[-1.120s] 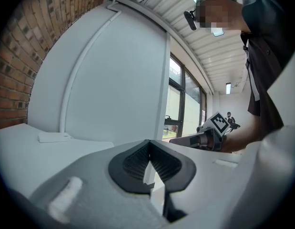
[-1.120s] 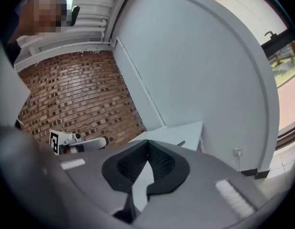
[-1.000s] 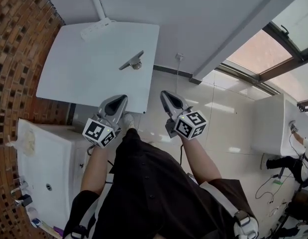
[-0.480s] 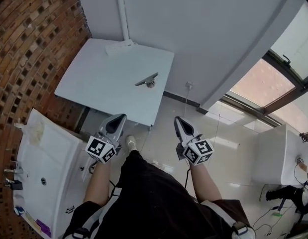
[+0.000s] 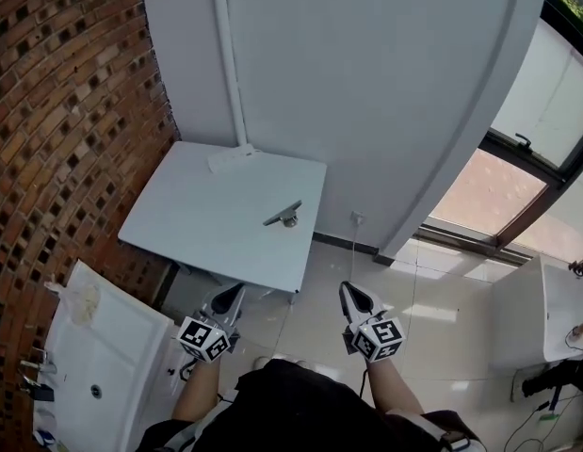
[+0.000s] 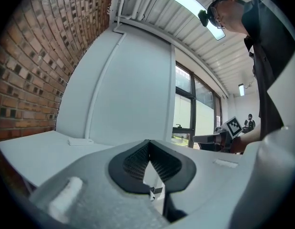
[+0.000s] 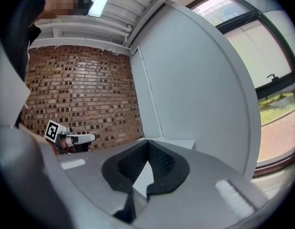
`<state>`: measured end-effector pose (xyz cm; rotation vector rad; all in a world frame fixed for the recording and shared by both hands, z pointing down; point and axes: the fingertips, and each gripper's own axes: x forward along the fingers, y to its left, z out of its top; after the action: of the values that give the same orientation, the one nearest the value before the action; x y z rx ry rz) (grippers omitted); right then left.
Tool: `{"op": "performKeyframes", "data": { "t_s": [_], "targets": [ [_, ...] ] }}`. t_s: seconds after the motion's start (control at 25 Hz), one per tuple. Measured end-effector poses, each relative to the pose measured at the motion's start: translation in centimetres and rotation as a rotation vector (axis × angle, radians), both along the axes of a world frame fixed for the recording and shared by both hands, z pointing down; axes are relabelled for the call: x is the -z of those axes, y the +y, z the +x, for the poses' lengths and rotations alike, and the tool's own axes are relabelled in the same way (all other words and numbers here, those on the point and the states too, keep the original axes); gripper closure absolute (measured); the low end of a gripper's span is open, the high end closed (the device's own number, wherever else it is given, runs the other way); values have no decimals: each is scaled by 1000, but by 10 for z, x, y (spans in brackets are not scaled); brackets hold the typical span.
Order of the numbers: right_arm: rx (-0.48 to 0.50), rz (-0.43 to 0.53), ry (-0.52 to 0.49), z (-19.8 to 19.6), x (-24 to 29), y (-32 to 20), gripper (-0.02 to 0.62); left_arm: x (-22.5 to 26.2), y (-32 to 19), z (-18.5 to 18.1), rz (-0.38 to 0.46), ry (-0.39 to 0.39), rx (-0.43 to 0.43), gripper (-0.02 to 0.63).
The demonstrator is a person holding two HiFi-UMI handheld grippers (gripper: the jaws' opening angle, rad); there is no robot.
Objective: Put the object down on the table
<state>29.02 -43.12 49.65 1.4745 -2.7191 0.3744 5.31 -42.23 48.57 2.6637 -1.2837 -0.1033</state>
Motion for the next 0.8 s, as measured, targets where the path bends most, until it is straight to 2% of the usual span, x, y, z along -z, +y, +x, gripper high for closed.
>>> {"op": "performKeyframes", "data": {
  "t_s": [0.12, 0.28, 0.56, 0.8],
  "targets": [
    [7, 45, -22, -18, 20, -7, 591, 13, -10, -4, 36, -4, -17, 607],
    [1, 53, -56, -31, 29, -12, 591, 24, -16, -3, 66, -7, -57, 607],
    [-25, 31, -62, -44, 24, -9, 591, 21, -12, -20, 35, -51, -77, 607],
    [-102, -4, -85, -25, 14, -10, 591, 13, -10, -43, 5, -74, -55, 607]
  ]
}}
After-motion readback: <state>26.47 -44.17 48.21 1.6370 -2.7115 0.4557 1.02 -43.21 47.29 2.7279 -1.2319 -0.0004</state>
